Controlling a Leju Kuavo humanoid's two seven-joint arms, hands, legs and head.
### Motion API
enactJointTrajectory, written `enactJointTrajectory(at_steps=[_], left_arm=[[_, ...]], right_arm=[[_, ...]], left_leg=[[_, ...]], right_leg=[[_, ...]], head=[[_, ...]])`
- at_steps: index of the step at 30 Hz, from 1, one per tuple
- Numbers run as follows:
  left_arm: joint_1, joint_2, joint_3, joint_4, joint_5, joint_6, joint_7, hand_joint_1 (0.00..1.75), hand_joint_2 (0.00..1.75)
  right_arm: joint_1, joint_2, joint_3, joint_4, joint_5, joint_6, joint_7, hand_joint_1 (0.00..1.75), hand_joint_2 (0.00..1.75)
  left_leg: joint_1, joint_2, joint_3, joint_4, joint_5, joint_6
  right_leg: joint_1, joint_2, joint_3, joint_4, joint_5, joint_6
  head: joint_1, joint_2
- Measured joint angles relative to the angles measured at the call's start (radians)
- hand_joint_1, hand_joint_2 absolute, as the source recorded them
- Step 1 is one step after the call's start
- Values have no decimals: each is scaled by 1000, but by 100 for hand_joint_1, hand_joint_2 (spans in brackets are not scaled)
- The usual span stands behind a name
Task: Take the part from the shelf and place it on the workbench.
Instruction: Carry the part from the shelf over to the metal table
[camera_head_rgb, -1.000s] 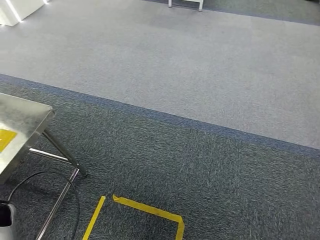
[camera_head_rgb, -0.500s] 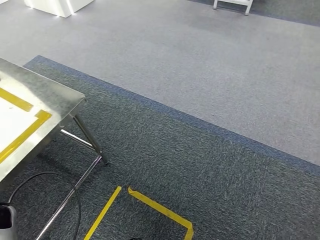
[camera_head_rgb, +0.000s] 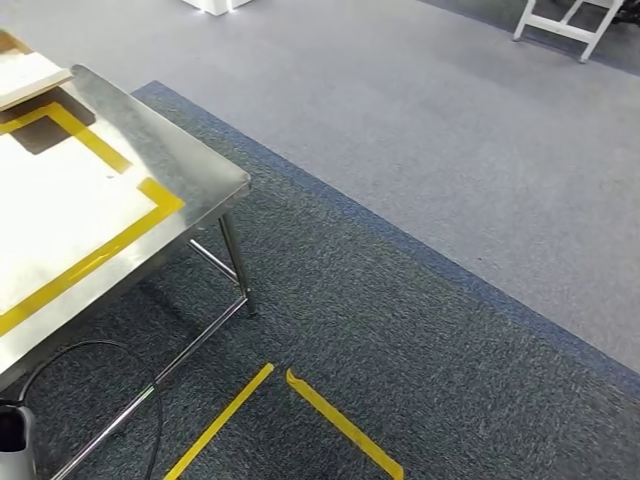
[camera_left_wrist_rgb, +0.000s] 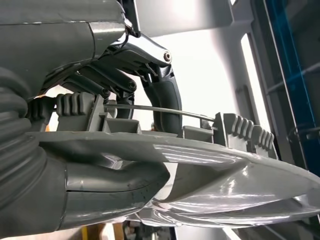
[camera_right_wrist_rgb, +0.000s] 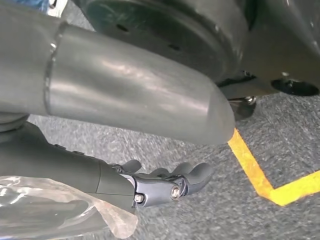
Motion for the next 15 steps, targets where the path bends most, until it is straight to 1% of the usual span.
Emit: enactJointTrajectory(at_steps=[1, 2, 3, 4, 5, 7, 8, 9, 10, 11, 12, 13, 14, 15], left_arm=[[0, 0, 0, 0, 0, 0, 0, 175, 175], [0, 0, -1, 0, -1, 0, 0, 175, 175], [-1, -1, -2, 1, -3, 0, 0, 175, 175], [-2, -1, -4, 1, -5, -1, 0, 175, 175], [-2, -2, -6, 2, -7, -1, 0, 175, 175], [2, -2, -10, 3, -9, -1, 0, 175, 175], [5, -1, -11, 3, -10, -1, 0, 175, 175], [6, 0, -13, 4, -11, -1, 0, 175, 175], [6, 2, -15, 4, -14, -1, 0, 175, 175], [7, 3, -18, 5, -17, -1, 0, 175, 175], [8, 4, -20, 5, -21, -1, 0, 175, 175], [11, 4, -21, 5, -25, -1, 0, 175, 175], [14, 4, -22, 5, -27, -1, 0, 175, 175], [17, 4, -22, 5, -26, -1, 0, 175, 175]], right_arm=[[0, 0, 0, 0, 0, 0, 0, 0, 0], [0, 0, 0, 0, 0, 0, 0, 0, 0], [0, -1, 0, 0, 1, 1, -1, 0, 0], [0, -2, 0, 0, 2, 1, -1, 0, 0], [1, -2, 0, 0, 3, 1, -2, 0, 0], [-1, -1, 0, 0, 1, 0, -1, 0, 0], [-3, -1, 0, -1, -1, -1, 1, 0, 0], [-3, 0, 0, -1, -4, -7, 4, 0, 0], [-3, 0, 0, -1, -5, -15, 8, 0, 0], [-2, 0, 0, -1, -6, -23, 11, 0, 0], [-1, 0, 0, -1, -5, -31, 13, 0, 0], [0, 0, -1, -1, -5, -35, 14, 0, 0], [0, 0, -1, -1, -5, -37, 14, 0, 0], [0, 1, -1, -1, -4, -37, 14, 0, 0]], left_leg=[[-1, -14, 1, 0, 0, 0], [0, -26, 1, 0, 0, -1], [0, -39, 0, 2, 0, -2], [1, -50, -2, 2, 1, -6], [3, -60, -5, 2, 3, -11], [5, -76, -9, 0, 7, -24], [4, -69, -11, 4, 3, -29], [3, -50, -19, 23, -12, -35], [1, -25, -35, 62, -38, -39], [2, 3, -59, 120, -71, -44], [4, 20, -86, 184, -102, -49], [7, 27, -108, 238, -121, -54], [10, 30, -117, 263, -123, -58], [13, 31, -109, 250, -104, -61]], right_leg=[[1, 9, 20, -58, 41, -6], [1, 32, 48, -129, 78, -13], [0, 54, 75, -193, 103, -19], [-1, 71, 95, -237, 115, -22], [0, 80, 106, -257, 116, -22], [-1, 67, 116, -267, 118, -22], [-3, 59, 119, -272, 121, -24], [-5, 51, 122, -277, 125, -28], [-8, 43, 125, -282, 127, -31], [-8, 35, 126, -283, 127, -34], [-8, 27, 127, -283, 127, -35], [-8, 20, 127, -282, 126, -36], [-8, 15, 127, -282, 125, -35], [-8, 11, 127, -281, 124, -34]], head=[[0, 0], [0, 0], [0, 0], [0, 0], [-1, 0], [0, 0], [-1, 0], [-5, 0], [-8, 0], [-11, 0], [-13, 0], [-13, 0], [-13, 0], [-13, 0]])
